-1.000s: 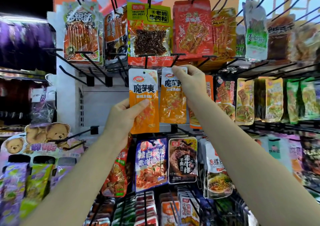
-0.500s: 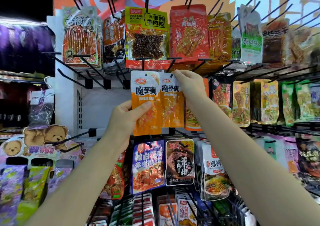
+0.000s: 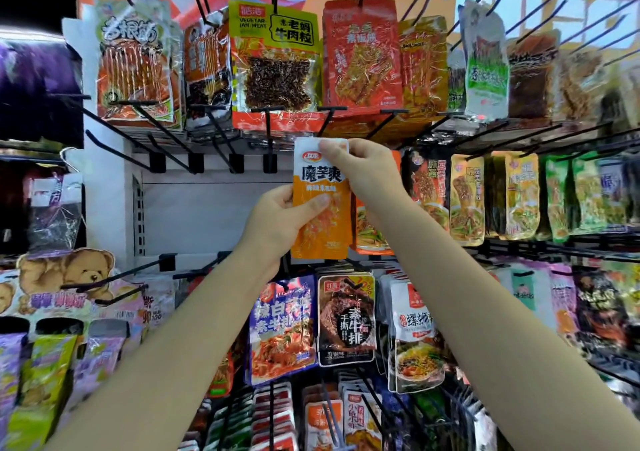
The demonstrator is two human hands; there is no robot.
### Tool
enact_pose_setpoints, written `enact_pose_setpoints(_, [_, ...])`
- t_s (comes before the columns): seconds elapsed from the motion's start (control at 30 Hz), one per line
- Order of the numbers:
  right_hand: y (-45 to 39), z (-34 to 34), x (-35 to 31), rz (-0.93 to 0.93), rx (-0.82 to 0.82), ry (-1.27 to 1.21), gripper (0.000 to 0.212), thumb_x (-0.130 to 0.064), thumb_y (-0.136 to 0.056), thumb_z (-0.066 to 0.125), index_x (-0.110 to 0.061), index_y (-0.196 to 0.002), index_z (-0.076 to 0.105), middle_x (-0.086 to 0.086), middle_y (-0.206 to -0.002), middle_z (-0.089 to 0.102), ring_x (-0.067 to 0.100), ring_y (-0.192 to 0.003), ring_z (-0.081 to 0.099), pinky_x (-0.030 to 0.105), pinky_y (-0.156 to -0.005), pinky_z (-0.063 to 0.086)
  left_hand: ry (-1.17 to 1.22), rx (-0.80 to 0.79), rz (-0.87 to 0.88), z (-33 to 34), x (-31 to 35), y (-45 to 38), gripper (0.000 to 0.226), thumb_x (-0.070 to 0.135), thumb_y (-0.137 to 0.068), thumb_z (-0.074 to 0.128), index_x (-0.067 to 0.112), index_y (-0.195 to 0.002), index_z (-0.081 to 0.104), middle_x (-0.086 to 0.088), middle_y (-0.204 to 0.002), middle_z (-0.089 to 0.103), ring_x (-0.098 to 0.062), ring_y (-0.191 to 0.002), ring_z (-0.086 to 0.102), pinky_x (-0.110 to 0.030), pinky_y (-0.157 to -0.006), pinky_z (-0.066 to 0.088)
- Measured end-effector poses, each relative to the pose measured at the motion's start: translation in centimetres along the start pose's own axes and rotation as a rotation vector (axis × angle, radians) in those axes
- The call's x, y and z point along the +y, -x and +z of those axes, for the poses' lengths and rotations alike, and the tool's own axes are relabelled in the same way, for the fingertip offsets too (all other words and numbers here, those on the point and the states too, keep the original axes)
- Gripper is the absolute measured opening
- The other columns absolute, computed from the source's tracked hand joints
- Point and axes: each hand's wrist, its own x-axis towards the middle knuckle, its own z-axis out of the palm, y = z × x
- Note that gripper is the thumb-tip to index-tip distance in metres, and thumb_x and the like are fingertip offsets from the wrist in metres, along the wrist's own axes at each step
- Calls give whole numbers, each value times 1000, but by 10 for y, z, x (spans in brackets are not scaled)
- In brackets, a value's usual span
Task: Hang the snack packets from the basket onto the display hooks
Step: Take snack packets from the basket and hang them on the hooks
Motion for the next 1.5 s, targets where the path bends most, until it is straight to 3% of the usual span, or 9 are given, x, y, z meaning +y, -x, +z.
enact_pose_setpoints(0.2, [-17,-4,3,27,23,-69,15,-26,-90,76,-16,-82,69,11,-91,75,30,-87,73,53,-80,60,-105,21,-12,-1,-3,-9,15,28,-93,72,13,-90,74,1,-77,77,-11,-67,72,-26,-58,57])
enact_pose_setpoints(0.47, [-21,-4,8,78,19,-193,18,-24,-90,76,-7,-90,67,3,-78,71,16,-67,68,37,-63,59,-124,79,-11,-1,-10,-15,17,29,-89,76,13,-86,74,-3,-81,78,-16,-70,73,-32,-65,62])
enact_pose_setpoints(0.8, [-28,3,3,94,66,-122,22,-31,-89,76,-11,-83,70,18,-95,75,34,-86,72,53,-79,60,-141,104,-1,0,-15,-16,17,28,-89,76,12,-86,74,-4,-81,77,-15,-69,72,-30,-62,60])
enact_pose_setpoints(0.93, [-26,4,4,8,107,-23,25,-32,-92,73,-12,-76,69,11,-77,67,24,-72,63,46,-69,58,-171,119,-11,1,-16,-17,16,29,-89,76,14,-82,73,1,-76,76,-11,-66,72,-27,-59,59])
enact_pose_setpoints(1.07, [-26,4,4,-66,122,88,25,-32,-96,68,-20,-74,64,-6,-63,54,8,-59,48,23,-55,41,-173,127,-19,1,-12,-15,16,28,-88,77,13,-85,72,-1,-79,76,-11,-63,71,-25,-53,57])
enact_pose_setpoints(1.17, [-30,4,5,-119,167,161,23,-31,-94,69,-17,-77,64,-8,-63,52,5,-58,46,20,-54,37,-216,128,-22,0,-12,-16,18,30,-89,76,12,-87,72,-5,-85,77,-17,-72,73,-32,-62,61])
enact_pose_setpoints(1.3, [-28,3,3,-171,197,198,21,-26,-94,71,-12,-81,63,-7,-65,54,3,-57,45,12,-50,37,-278,136,-34,0,-9,-16,21,35,-88,76,15,-85,72,-2,-86,77,-15,-72,70,-25,-57,54])
enact_pose_setpoints(1.43, [-12,-7,13,-428,293,418,9,-19,-95,67,-11,-99,63,-3,-84,57,6,-74,51,18,-67,44,-465,207,20,-4,-15,-14,38,51,-85,74,15,-78,68,1,-78,71,-15,-72,64,-37,-69,57])
enact_pose_setpoints(1.5, [-2,-16,30,-564,341,616,19,-26,-95,66,-14,-109,65,3,-102,59,18,-95,54,27,-79,41,-521,224,73,-5,-16,-13,38,55,-86,71,21,-100,64,5,-95,67,-10,-84,63,-36,-75,58])
